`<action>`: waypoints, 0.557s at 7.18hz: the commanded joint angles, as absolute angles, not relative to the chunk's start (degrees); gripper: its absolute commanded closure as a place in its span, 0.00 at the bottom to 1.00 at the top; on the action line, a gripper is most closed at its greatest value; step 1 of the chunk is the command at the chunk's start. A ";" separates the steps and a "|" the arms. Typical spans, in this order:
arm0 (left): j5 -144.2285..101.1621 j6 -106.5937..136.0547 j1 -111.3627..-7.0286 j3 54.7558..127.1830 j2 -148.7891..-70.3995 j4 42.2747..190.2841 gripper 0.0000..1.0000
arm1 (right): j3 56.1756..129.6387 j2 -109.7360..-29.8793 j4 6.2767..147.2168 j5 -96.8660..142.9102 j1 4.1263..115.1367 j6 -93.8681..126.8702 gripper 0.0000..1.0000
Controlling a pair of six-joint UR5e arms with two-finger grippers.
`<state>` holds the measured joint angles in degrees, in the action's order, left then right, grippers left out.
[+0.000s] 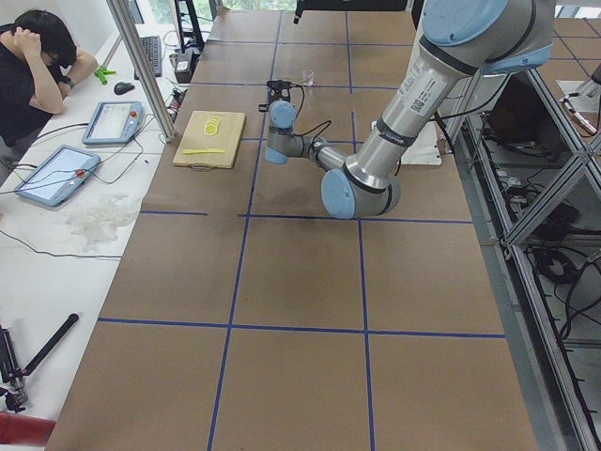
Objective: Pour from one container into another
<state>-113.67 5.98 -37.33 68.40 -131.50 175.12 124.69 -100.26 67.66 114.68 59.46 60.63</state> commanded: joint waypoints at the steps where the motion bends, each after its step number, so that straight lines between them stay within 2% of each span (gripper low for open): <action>1: -113.64 5.98 -37.27 68.73 -131.40 175.17 1.00 | 126.74 -100.98 67.15 96.14 45.15 73.61 0.00; 4: -113.64 5.98 -37.27 68.73 -131.22 175.34 1.00 | 126.48 -103.71 63.19 68.48 27.13 84.96 0.00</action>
